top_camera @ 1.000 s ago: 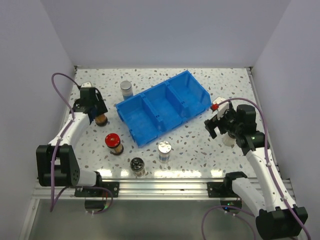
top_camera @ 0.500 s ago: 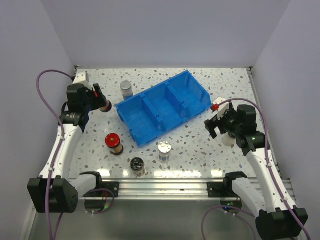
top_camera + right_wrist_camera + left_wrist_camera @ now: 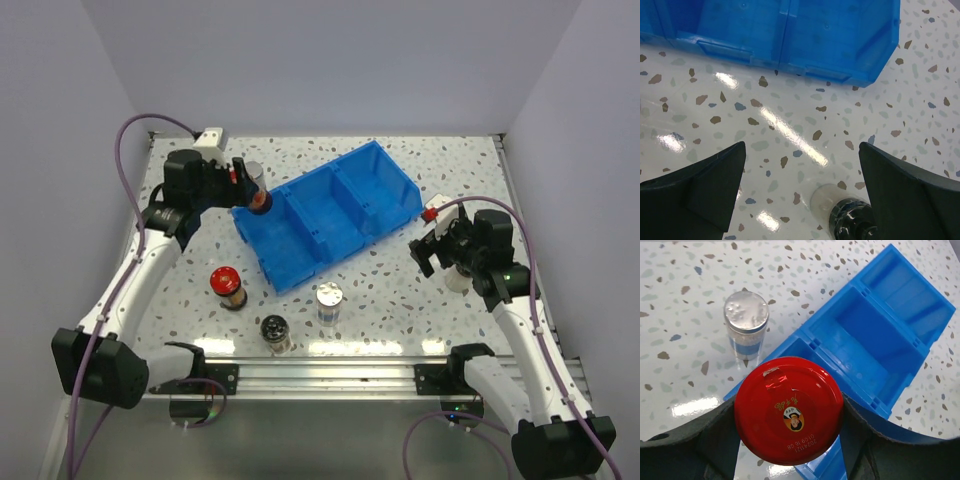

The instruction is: Organize the condiment bottles

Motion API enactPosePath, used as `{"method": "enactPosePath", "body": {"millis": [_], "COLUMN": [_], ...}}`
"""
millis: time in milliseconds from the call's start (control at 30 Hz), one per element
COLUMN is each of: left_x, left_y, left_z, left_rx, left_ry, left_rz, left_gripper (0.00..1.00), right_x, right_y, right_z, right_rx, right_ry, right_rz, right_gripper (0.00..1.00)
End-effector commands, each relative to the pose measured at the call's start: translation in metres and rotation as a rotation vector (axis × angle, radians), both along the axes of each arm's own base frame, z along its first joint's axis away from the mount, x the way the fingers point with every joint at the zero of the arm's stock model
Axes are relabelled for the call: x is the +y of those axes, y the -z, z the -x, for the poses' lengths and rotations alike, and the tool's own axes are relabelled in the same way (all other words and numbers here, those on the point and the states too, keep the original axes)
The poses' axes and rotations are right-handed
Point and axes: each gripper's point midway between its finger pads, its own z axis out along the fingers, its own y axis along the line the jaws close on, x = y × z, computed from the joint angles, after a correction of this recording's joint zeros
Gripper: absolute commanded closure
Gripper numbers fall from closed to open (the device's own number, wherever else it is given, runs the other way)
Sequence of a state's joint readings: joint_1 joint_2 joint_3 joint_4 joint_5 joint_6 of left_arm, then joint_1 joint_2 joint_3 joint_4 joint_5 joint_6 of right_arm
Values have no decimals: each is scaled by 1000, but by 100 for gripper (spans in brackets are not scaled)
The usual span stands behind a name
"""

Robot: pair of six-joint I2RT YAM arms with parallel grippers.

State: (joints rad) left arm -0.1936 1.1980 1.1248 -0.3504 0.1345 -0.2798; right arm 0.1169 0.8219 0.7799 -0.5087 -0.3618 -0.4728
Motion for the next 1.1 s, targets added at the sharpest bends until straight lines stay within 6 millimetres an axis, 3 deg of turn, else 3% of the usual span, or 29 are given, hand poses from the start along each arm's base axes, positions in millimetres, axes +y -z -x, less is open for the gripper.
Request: {"method": "enactPosePath", "body": {"millis": [0,267,500,667,767,867,900,1067], "left_x": [-32,-52,-63,-57,-54,-53,-54,-57], "left_y": [-37,-15,40,58,67,76,80,83], "left_z": [-16,-26,-42,-53,-57,-57,-56,-52], "left_rx": [-141,-90,33,55,63,75,81,83], "left_ry": [167,216,217,171,146,141,147,160], "left_rz": [26,-19,-83,-136,-164,-179,-183,-174], "left_gripper": [100,100,100,96,87,68,53,43], "right_x": [3,3,2,1,1,1,0,1], "right_y": [-10,-9,-8,-6,-6,-6,-5,-6], "right_z": [-3,-4,-4,-5,-4,-5,-5,-5], "right_rx": [-39,-36,-35,-31,-30,-33,-30,-33], "right_ry": [-22,-22,-18,-14,-17,-17,-13,-14], "right_rz": [-1,3,5,11,11,13,15,15], "right_gripper": [1,1,1,1,1,1,1,1]}}
